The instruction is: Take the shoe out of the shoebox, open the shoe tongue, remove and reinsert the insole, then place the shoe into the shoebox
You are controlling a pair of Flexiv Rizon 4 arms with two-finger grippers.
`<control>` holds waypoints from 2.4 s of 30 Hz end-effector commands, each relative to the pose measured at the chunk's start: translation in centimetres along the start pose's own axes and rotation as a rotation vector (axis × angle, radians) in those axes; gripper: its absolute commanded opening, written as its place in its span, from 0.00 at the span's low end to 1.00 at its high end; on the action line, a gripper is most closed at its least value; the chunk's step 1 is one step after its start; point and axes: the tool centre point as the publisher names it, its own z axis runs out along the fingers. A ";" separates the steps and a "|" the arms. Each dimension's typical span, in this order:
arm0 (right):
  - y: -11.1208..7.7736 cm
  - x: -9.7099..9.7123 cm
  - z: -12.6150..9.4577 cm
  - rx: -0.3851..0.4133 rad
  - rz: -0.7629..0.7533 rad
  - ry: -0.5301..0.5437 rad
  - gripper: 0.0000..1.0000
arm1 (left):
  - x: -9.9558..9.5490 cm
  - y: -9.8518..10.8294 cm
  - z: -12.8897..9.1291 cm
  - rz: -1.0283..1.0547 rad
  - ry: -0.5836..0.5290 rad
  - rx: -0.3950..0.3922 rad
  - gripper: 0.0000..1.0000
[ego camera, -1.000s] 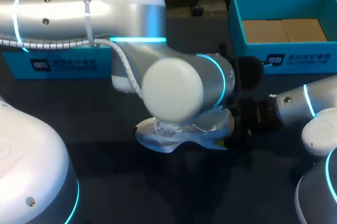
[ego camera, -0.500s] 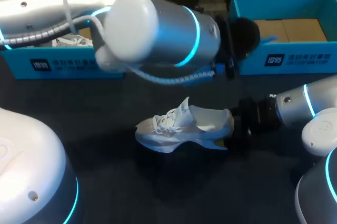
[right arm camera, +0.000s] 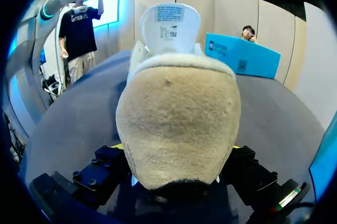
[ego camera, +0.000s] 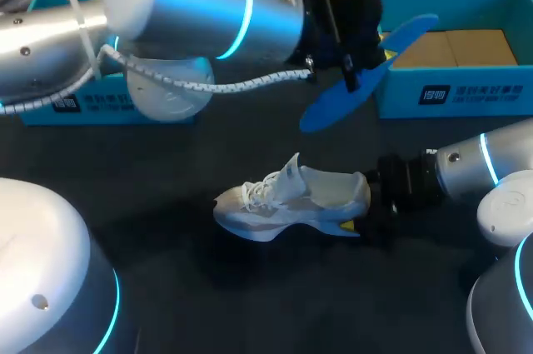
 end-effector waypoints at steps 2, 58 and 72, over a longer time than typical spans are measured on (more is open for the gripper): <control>0.1 0.1 0.1 0.005 0.000 -0.001 0.00 | 0.0 0.0 -1.0 -0.056 0.026 0.091 0.00; 0.1 0.1 0.1 0.005 0.000 -0.001 0.00 | -0.3 -6.5 -11.3 -0.690 0.536 0.455 0.00; 0.1 0.1 0.1 0.005 0.000 -0.001 0.00 | 2.0 -9.3 -13.5 -0.799 0.630 0.499 0.00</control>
